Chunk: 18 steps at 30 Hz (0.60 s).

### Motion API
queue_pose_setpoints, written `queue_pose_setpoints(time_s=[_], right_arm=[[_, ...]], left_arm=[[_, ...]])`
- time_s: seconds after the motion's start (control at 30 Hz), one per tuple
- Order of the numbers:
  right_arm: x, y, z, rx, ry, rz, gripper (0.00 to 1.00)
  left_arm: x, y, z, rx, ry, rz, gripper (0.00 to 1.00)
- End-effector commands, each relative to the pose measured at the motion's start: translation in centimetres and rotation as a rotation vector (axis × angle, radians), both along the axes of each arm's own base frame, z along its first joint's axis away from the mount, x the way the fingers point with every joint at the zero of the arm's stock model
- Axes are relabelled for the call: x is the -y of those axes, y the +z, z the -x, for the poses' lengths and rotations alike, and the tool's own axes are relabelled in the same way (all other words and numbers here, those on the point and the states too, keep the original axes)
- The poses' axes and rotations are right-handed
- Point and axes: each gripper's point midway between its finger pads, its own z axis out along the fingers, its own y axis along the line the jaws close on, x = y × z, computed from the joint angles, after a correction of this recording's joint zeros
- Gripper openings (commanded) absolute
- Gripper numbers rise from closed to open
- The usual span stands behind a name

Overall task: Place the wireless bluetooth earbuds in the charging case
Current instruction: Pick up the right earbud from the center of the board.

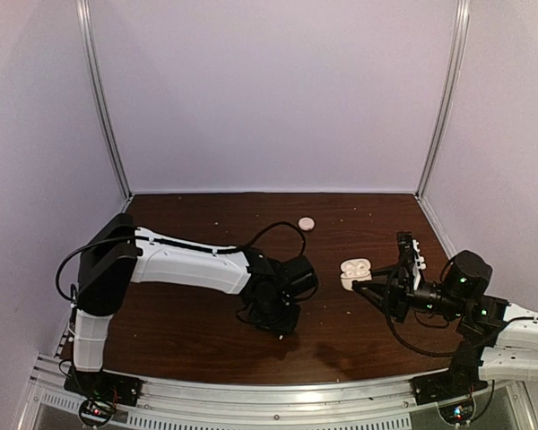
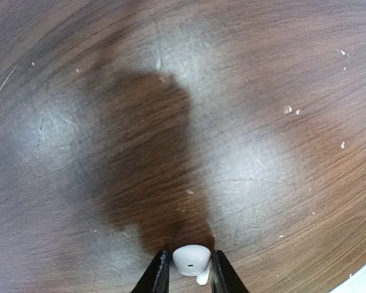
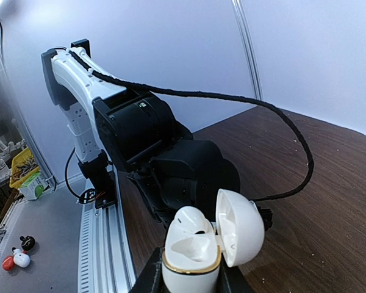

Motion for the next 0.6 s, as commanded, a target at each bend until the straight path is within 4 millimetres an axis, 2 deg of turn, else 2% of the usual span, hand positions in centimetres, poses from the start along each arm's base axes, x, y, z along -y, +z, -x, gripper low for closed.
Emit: queue_pose_setpoints(time_s=[0.0,0.27,0.57], right_arm=[[0.30,1.07,-0.14,0.026,-0.015,-0.030,0.00],[0.36,0.93,-0.11,0.024,-0.017,-0.031,0.00],[0.44,0.79,-0.09,0.023,-0.019,-0.030,0.00]], left_arm=[[-1.10,-1.30,-0.27,0.022,-0.019,-0.095,0.25],[-0.77,-1.54,-0.42,0.038,-0.051,-0.121,0.26],[-0.64,-2.18,0.06,0.033,-0.076,-0.146,0.19]])
